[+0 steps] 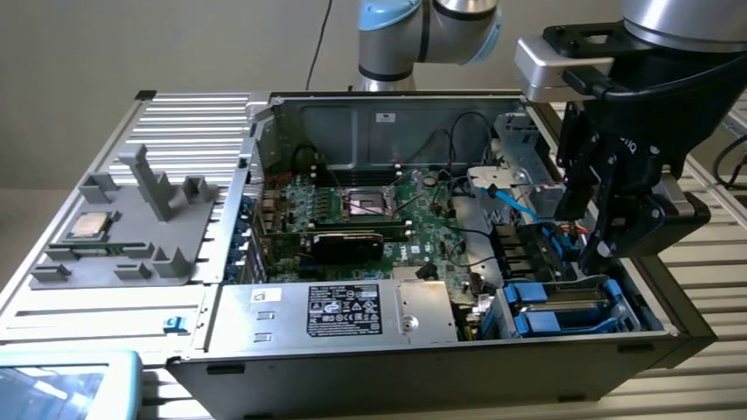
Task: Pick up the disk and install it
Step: 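Insert the first disk wire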
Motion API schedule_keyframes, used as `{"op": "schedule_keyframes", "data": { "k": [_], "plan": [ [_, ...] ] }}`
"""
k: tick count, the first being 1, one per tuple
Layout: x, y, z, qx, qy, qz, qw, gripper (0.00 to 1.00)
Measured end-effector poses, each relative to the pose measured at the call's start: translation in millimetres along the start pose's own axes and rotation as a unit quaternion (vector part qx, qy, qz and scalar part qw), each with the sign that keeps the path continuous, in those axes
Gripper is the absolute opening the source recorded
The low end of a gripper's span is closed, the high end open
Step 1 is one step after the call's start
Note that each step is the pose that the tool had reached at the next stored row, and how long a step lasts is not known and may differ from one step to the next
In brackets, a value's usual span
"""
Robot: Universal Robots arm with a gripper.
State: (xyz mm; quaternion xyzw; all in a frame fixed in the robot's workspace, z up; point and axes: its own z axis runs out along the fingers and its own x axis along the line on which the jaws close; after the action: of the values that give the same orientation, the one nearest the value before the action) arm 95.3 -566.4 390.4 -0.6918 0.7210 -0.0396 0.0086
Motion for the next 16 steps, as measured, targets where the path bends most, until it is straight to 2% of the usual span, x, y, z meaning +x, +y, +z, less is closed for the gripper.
{"op": "schedule_keyframes", "data": {
  "k": [6, 13, 16],
  "plan": [
    [-15.3, -13.4, 3.1, 0.0000, 0.0000, 0.000, 1.0000, 0.58],
    [-22.8, -40.3, 14.4, 0.0000, -0.0001, 0.001, 1.0000, 0.58],
    [-23.1, -40.9, 19.9, -0.0008, 0.0001, 0.016, 0.9999, 0.58]
  ]
}}
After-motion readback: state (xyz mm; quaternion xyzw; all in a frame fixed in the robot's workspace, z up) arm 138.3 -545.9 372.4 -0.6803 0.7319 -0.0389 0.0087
